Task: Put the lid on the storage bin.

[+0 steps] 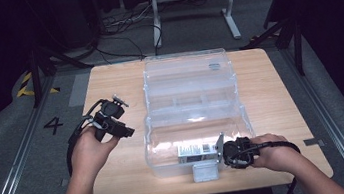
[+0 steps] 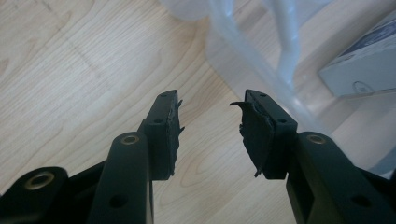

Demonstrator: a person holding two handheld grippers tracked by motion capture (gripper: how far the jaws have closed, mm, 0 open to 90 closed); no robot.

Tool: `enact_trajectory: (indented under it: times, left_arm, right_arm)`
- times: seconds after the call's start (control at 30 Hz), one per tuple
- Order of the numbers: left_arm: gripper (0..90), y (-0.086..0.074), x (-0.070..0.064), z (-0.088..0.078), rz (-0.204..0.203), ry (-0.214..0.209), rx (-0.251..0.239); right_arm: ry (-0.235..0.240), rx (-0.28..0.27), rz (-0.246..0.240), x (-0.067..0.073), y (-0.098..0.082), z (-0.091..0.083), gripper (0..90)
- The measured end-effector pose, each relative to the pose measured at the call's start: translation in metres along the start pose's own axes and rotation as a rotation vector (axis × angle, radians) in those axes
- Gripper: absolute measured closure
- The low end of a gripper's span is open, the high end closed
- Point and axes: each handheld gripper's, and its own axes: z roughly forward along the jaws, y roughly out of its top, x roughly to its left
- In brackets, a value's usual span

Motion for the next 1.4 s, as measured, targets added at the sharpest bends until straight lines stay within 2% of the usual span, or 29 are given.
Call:
enact_trajectory:
  times: [0.03,0.13,0.33,0.47,0.53,0.7,0.93,1.03,1.1,1.23,1.3,1.4]
  left_arm:
    - [56.0,0.005,-0.002,-0.003,0.019,-0.02,-0.012]
    - [56.1,0.011,-0.005,-0.007,0.038,-0.014,-0.007]
    - [53.4,0.036,-0.012,-0.014,0.095,-0.013,-0.016]
    - [52.9,0.045,-0.013,-0.015,0.103,-0.019,-0.015]
    - [52.9,0.053,-0.015,-0.017,0.129,-0.022,-0.014]
    - [54.1,0.063,-0.019,-0.017,0.163,-0.03,-0.008]
    - [54.3,0.083,-0.028,-0.018,0.23,-0.018,-0.007]
    - [52.6,0.09,-0.03,-0.02,0.239,0.023,-0.015]
    - [51.7,0.095,-0.03,-0.022,0.253,0.012,-0.027]
    - [50.5,0.103,-0.03,-0.021,0.296,0.016,-0.027]
    - [51.4,0.107,-0.029,-0.019,0.292,0.031,-0.028]
    - [51.4,0.112,-0.027,-0.017,0.31,0.025,-0.033]
  right_arm:
    - [-0.002,0.001,0.001,0.0,0.0,0.0,86.5]
    - [-0.001,0.001,0.002,0.0,0.0,0.0,86.5]
    - [-0.008,-0.009,-0.006,0.0,0.0,0.0,86.5]
    - [0.0,-0.001,0.0,0.0,0.0,0.0,86.5]
    - [0.004,-0.003,0.002,0.0,0.0,0.0,86.5]
    - [0.005,-0.006,0.007,-0.001,-0.001,0.0,86.5]
    - [0.007,-0.01,0.016,-0.001,0.0,0.0,86.4]
    - [0.017,-0.008,0.022,-0.001,-0.001,0.0,86.4]
    - [0.018,-0.01,0.018,-0.002,0.0,0.0,86.4]
    - [0.018,-0.01,0.018,-0.002,0.0,0.0,86.3]
    - [0.018,-0.013,0.013,-0.003,0.0,0.0,86.3]
    - [0.021,-0.006,0.019,-0.003,0.0,0.0,86.3]
